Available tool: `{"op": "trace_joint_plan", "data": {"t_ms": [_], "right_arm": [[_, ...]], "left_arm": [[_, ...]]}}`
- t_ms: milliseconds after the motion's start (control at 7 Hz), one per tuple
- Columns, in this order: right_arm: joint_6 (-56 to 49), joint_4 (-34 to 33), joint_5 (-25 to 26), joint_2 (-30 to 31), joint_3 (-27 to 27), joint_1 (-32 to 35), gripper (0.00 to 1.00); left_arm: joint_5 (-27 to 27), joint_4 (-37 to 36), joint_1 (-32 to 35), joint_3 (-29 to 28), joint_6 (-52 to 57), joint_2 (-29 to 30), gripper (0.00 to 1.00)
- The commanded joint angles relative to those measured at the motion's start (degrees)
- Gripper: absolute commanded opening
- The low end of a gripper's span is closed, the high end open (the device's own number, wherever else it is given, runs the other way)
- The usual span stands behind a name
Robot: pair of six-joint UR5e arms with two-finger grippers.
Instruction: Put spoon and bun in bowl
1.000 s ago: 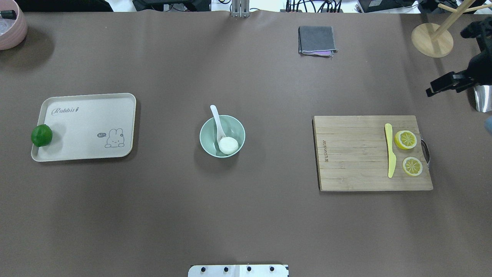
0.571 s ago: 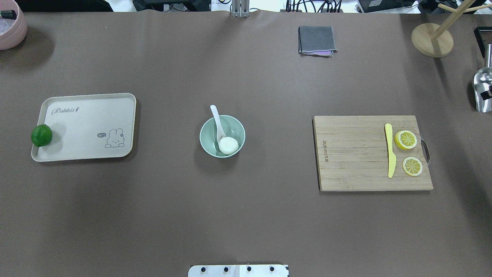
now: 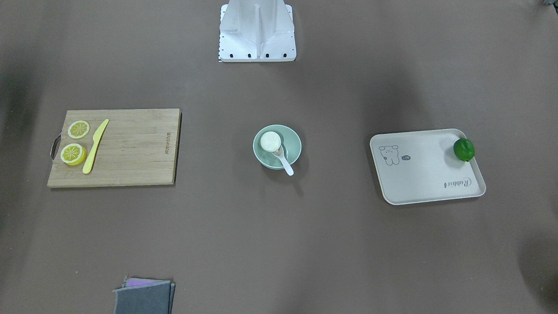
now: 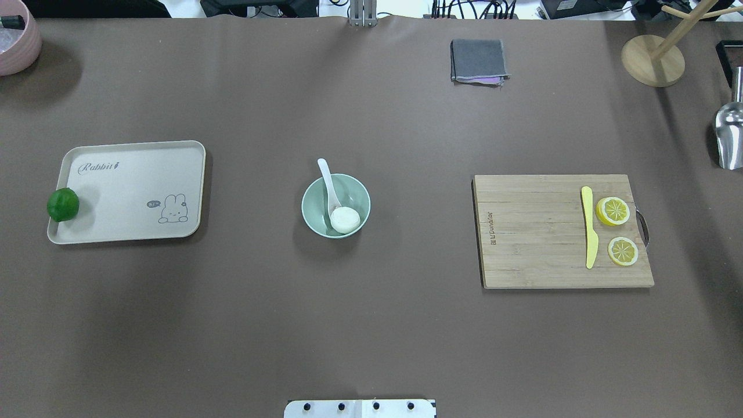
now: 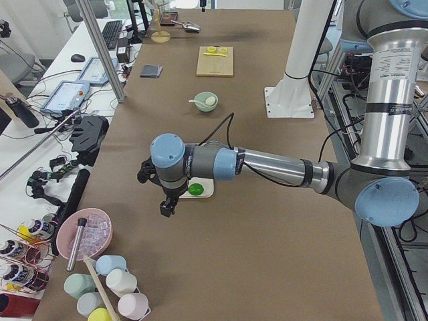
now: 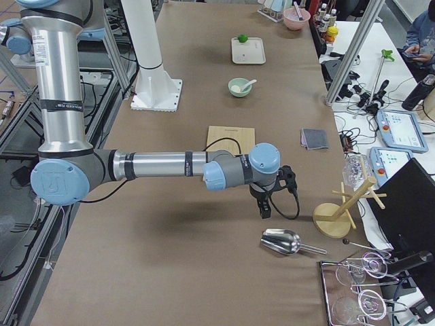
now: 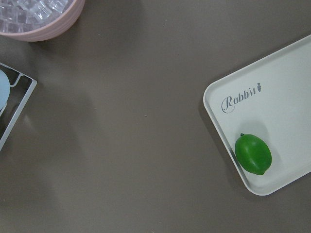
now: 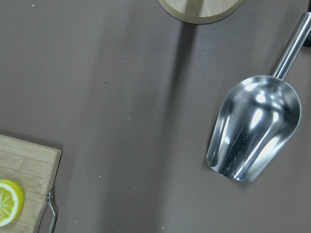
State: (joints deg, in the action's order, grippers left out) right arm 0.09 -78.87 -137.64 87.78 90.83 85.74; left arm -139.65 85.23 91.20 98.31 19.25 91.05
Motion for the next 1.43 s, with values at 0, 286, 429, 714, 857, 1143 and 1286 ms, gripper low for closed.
{"op": "trace_joint_plan", "data": {"t_ms": [0,286,429,714,857,1143,1286], "right_arm": [[-1.8,-0.6,-0.2,0.0,-0.3,0.8,1.00],[-1.8,-0.6,-0.2,0.3,-0.3,1.4,1.00],[-1.8,-0.6,-0.2,0.3,-0.4,1.4,1.00],[-1.8,-0.6,-0.2,0.9,-0.4,1.6,1.00],[-1.8,-0.5,-0.2,1.4,-0.2,2.0,1.00],[-1.8,-0.5,-0.2,1.6,-0.2,2.0,1.00],[-1.8,-0.4,-0.2,1.5,-0.2,2.0,1.00]], "left_arm": [[-0.4,0.2,0.4,0.4,0.0,-1.3,0.98],[0.3,0.0,0.3,1.6,0.0,0.6,0.98],[0.3,0.0,0.1,1.0,0.1,0.3,0.98],[0.2,0.0,0.0,-0.8,0.1,0.2,0.98],[0.2,0.0,-0.1,-1.6,0.1,0.3,0.98],[2.9,0.0,-0.2,-2.0,0.1,0.4,0.98],[3.2,0.1,-0.2,-2.0,0.1,0.4,0.98]]}}
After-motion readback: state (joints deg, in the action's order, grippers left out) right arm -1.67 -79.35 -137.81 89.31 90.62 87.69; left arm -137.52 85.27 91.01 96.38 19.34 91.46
